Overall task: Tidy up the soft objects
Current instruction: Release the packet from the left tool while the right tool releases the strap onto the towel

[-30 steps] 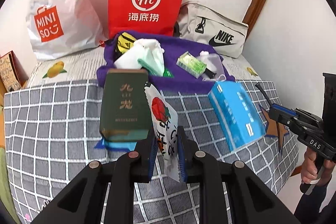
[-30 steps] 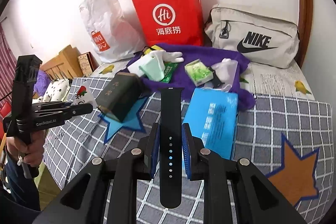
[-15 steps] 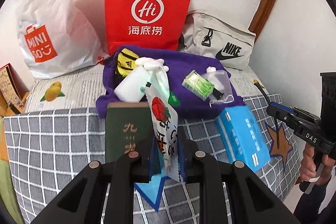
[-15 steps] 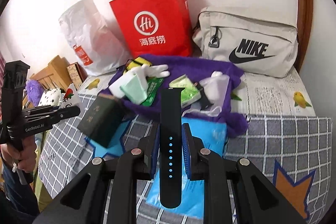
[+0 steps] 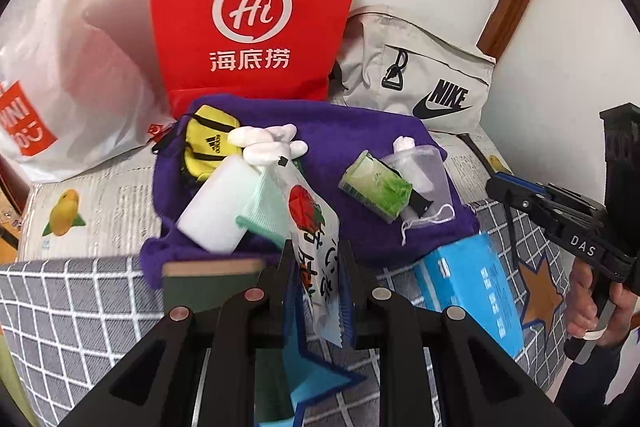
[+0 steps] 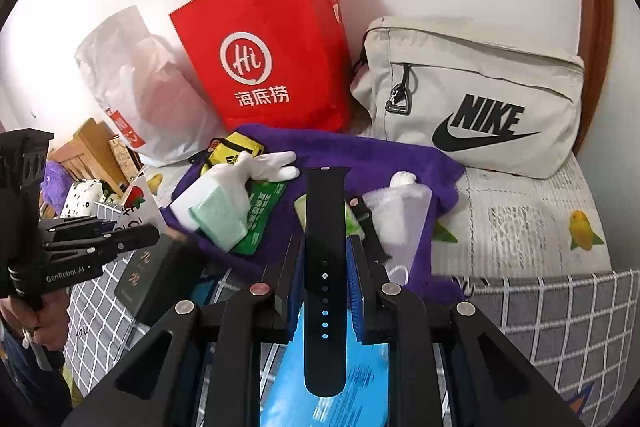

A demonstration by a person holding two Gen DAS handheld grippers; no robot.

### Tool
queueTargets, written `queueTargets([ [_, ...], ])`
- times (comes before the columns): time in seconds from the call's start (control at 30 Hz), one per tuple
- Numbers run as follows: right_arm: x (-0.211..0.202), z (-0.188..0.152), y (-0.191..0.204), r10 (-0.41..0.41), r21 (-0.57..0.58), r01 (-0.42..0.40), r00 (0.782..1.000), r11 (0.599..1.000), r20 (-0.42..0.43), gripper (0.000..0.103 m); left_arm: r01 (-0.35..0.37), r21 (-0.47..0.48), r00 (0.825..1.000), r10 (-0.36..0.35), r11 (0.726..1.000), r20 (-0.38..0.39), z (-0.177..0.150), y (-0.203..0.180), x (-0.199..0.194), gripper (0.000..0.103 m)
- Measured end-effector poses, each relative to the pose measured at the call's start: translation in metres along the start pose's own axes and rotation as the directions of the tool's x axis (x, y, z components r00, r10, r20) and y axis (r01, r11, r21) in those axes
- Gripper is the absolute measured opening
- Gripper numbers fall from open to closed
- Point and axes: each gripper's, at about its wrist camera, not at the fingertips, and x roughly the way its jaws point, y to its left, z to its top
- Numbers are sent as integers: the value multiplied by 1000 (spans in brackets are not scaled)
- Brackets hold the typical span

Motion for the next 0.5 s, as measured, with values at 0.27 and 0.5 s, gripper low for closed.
queueTargets([
  [0.27, 31, 14, -8, 11, -4, -11, 1000, 1000, -27, 21, 18, 6, 1000, -18, 1000, -14, 21, -6, 24, 18],
  [0.5, 62, 18, -21, -50, -26, 49, 997, 998, -60, 21, 16, 16, 998, -15, 1000, -54, 28, -8, 49, 18],
])
